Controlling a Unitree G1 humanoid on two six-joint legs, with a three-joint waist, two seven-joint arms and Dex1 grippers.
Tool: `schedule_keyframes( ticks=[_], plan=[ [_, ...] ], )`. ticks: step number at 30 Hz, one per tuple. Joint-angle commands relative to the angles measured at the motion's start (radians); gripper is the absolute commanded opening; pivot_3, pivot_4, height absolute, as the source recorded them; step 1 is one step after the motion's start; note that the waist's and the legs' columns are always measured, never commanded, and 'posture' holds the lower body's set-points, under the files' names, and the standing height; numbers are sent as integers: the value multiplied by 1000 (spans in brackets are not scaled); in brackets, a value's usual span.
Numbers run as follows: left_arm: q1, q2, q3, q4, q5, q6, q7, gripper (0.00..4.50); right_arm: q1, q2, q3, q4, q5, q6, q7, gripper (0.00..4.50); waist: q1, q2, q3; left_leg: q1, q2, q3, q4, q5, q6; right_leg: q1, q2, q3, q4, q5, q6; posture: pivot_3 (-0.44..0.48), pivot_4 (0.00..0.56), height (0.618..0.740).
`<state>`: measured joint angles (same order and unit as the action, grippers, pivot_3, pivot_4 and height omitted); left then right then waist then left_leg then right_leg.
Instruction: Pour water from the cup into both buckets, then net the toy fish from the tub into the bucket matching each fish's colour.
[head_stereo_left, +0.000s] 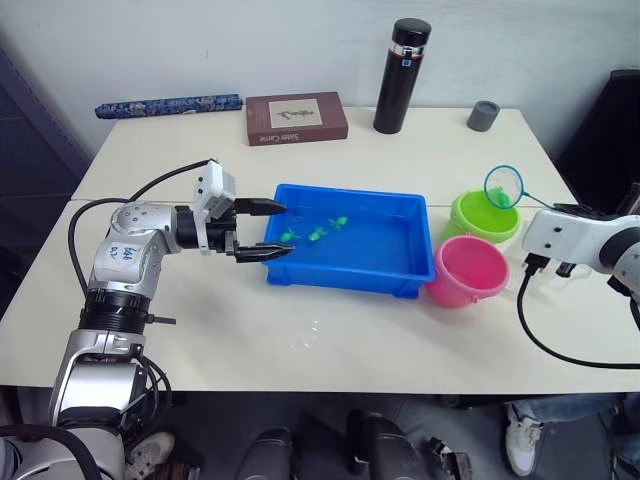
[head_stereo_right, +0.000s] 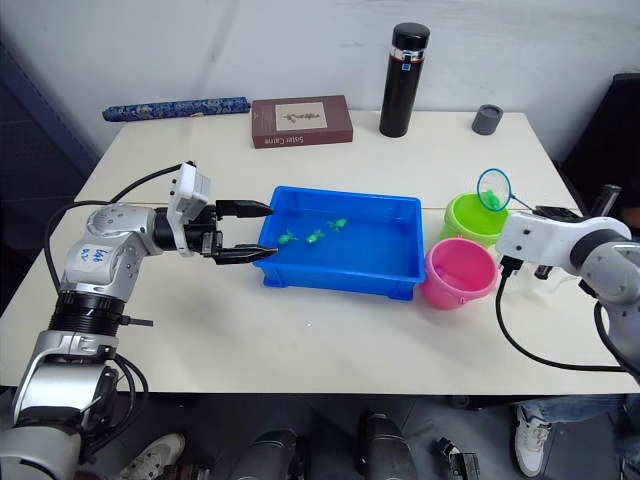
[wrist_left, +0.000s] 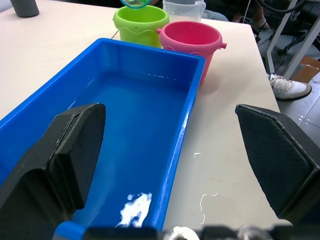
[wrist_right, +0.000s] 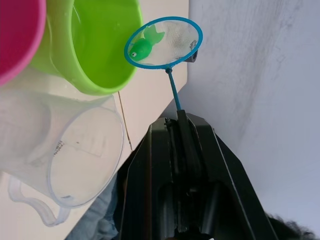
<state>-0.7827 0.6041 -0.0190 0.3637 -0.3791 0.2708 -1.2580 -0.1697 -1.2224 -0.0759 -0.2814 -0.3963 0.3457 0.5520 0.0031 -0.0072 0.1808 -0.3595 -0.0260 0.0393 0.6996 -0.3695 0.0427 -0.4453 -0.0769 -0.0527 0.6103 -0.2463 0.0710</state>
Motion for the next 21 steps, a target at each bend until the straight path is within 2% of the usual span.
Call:
schedule_keyframes(
  ticks=[1, 13, 16, 21],
  plan=[
    [-6, 10, 15, -33, 0, -3, -2, 4483, 7, -30, -9, 6, -75, -55, -9, 0, 0, 0, 0, 0, 0, 0, 0, 0, 0, 0, 0, 0, 0, 0, 0, 0, 150, 740],
    [-3, 13, 15, -36, -1, -1, -4, 4483, 37, -4, -51, 14, -186, -149, -20, 0, -1, 0, 0, 0, 0, 0, 0, 0, -1, 0, 0, 0, 1, 0, 0, 0, 150, 740],
    [-1, 17, 22, -39, -5, 0, -2, 4483, 28, 38, -95, -23, -129, -126, 13, 0, -1, 0, 0, 0, 0, 0, 0, 0, -1, 0, 1, 0, 1, 0, 0, 0, 150, 740],
    [21, 53, 72, -51, -20, 21, 29, 4483, -119, 188, -183, -171, 118, 139, 162, 0, -8, 0, 0, 1, 1, 0, 1, 1, -1, 0, 2, 0, 2, 0, 0, 0, 150, 740]
  ],
)
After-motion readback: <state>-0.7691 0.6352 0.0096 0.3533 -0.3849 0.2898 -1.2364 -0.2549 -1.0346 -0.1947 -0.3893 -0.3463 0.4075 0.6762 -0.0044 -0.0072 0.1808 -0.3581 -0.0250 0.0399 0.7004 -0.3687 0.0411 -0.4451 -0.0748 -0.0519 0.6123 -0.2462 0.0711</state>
